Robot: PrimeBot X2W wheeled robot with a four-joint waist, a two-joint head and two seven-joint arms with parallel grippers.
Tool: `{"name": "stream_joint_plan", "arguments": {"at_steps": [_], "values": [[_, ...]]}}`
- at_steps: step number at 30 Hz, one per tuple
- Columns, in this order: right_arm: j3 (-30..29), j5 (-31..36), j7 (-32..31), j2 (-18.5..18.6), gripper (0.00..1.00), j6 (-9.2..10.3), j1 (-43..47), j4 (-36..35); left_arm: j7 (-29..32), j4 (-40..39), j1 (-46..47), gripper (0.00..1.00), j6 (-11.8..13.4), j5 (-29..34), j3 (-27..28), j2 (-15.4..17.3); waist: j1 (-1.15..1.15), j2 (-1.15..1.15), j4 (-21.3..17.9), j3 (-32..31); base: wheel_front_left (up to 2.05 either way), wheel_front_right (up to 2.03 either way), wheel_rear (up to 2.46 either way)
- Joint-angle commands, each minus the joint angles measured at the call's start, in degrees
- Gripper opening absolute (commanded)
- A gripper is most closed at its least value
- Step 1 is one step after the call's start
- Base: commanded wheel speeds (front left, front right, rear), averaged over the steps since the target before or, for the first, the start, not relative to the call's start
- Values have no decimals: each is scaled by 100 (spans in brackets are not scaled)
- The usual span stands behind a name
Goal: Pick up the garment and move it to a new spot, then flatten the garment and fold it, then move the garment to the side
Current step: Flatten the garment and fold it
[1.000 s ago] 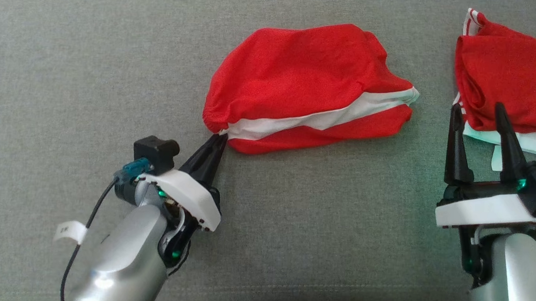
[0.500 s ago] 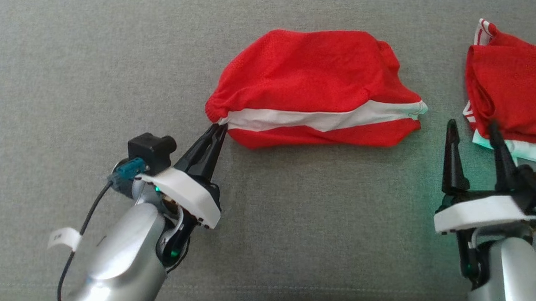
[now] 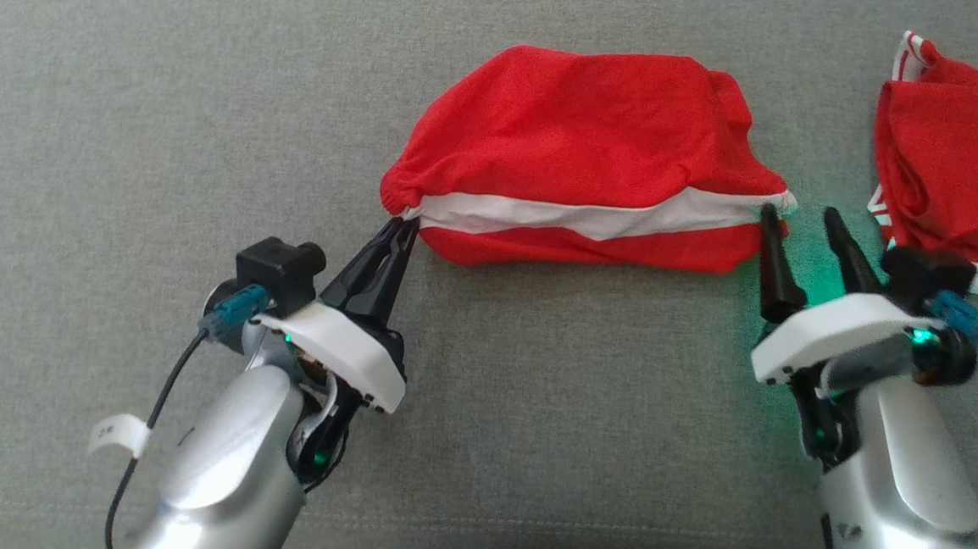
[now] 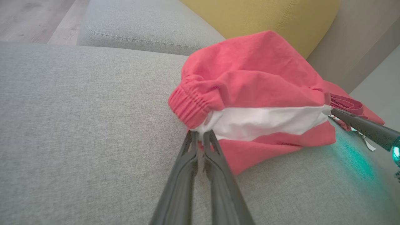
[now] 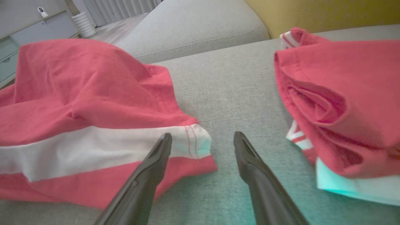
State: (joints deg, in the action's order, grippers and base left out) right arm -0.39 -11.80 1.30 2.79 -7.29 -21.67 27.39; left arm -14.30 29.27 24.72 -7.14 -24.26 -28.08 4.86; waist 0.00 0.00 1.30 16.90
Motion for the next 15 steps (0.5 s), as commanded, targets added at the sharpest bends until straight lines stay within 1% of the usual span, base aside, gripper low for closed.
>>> {"name": "stream_joint_plan", "arguments": {"at_steps": [1, 7, 15], "values": [[205, -2, -21, 9, 100, -20, -253, -55, -70, -195, 84, 0, -34, 70, 169, 47, 0, 0, 15, 20, 0, 0, 0], [314, 40, -99, 10, 100, -20, -547, 400, -70, -188, 121, 0, -34, 60, 116, 46, 0, 0, 70, 64, 0, 0, 0], [445, 5, -9, 73, 100, -20, -725, 716, -70, -158, 138, 0, -35, 35, 77, 66, 0, 0, 100, 78, 0, 0, 0]]}}
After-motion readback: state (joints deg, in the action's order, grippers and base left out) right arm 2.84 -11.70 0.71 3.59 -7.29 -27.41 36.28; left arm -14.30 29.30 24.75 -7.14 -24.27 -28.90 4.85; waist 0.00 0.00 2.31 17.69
